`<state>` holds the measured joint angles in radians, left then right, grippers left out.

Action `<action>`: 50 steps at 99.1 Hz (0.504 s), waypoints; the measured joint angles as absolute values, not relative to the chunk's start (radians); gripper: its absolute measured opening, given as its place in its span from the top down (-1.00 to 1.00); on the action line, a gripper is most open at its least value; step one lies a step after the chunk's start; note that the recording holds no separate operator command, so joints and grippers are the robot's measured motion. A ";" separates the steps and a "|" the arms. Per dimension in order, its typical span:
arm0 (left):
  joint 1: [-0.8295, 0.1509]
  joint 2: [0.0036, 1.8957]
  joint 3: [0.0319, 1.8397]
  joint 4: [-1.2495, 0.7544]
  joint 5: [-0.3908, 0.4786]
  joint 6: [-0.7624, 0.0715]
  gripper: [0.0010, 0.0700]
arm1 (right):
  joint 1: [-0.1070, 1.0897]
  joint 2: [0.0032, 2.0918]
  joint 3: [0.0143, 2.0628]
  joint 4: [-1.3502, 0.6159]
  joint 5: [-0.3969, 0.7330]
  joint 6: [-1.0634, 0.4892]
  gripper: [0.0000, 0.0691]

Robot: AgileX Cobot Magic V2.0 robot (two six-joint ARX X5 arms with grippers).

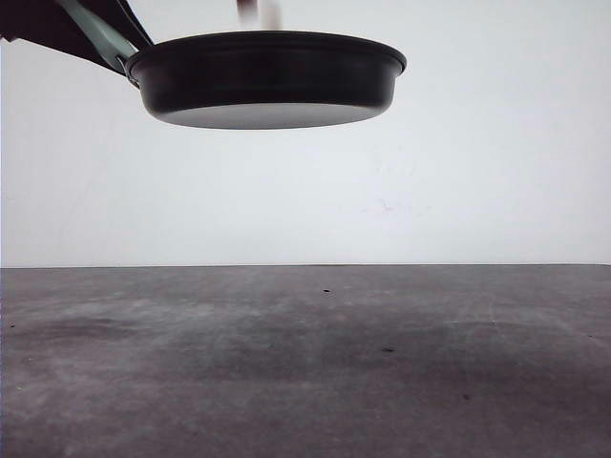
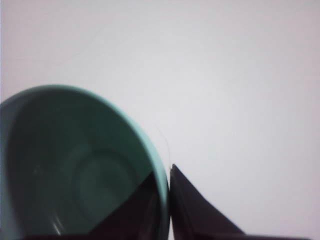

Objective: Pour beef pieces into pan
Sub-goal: 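Tilt the bowl with the right gripper, pouring beef into the pan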

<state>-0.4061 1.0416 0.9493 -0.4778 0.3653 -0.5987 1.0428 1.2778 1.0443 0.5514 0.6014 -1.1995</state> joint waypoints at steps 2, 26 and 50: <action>-0.406 1.042 0.949 -0.477 0.365 -0.599 0.90 | 1.038 1.278 1.044 0.541 0.601 -1.188 0.95; -0.400 1.046 0.949 -0.478 0.365 -0.599 0.90 | 0.989 1.278 1.044 0.398 0.633 -0.950 0.95; -0.393 1.046 0.949 -0.472 0.365 -0.599 0.90 | 1.000 1.278 1.044 0.336 0.621 -0.885 0.95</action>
